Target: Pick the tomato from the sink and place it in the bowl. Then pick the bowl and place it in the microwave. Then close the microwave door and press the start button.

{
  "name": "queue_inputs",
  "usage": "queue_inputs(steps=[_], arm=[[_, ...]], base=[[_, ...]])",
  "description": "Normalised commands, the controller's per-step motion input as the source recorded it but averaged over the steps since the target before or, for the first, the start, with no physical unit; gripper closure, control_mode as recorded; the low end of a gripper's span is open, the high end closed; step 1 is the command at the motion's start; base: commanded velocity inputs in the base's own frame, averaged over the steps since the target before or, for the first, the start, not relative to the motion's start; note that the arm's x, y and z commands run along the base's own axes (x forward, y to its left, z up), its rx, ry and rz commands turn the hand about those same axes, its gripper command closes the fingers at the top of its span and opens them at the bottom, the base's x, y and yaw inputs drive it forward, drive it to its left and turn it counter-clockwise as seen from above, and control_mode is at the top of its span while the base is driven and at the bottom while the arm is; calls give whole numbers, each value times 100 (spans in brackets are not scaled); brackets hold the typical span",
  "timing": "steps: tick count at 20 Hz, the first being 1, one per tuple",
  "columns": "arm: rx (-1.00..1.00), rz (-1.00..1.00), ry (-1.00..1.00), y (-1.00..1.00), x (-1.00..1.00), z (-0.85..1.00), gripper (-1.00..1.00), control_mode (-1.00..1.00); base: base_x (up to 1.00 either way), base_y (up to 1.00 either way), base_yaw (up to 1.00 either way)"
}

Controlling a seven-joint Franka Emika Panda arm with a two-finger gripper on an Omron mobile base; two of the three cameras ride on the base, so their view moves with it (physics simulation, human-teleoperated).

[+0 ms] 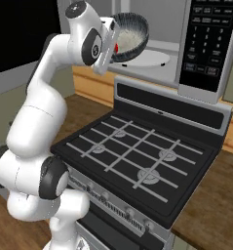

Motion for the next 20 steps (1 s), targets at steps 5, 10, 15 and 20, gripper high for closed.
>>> queue_inputs(steps=[5,10,15,20], arm=[[0,0,0,-20,82,-5,100,-100],[0,0,0,-22,62,-22,100,-100],[0,0,0,-22,39,-22,100,-100],[0,0,1,-10,46,-20,100,-100]], base=[[0,0,0],[0,0,0],[0,0,0],[0,0,0]])
